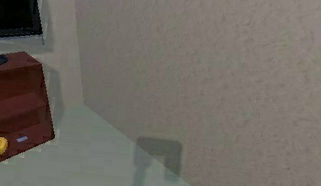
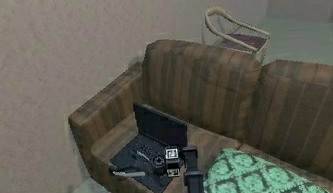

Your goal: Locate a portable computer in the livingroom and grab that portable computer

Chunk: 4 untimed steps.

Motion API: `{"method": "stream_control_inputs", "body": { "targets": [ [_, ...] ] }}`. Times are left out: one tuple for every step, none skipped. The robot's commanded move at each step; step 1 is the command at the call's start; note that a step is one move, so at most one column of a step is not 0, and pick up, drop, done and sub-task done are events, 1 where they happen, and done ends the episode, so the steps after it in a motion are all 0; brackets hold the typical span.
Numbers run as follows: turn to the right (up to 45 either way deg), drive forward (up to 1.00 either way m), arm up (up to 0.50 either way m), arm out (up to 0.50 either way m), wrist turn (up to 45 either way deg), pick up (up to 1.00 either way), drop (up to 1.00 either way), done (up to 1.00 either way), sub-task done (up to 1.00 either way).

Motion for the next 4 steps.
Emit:
{"method": "stream_control_inputs", "body": {
  "targets": [
    [0.0, 0.00, 0.00, 0.00, 30.0, 0.00, 0.00, 0.00, 0.00],
    [0.0, 0.00, -0.30, 0.00, 0.0, 0.00, 0.00, 0.00, 0.00],
    [0.0, 0.00, 0.00, 0.00, 0.0, 1.00, 0.00, 0.00, 0.00],
    [0.0, 0.00, 0.10, 0.00, 0.0, 0.00, 0.00, 0.00, 0.00]
  ]
}}
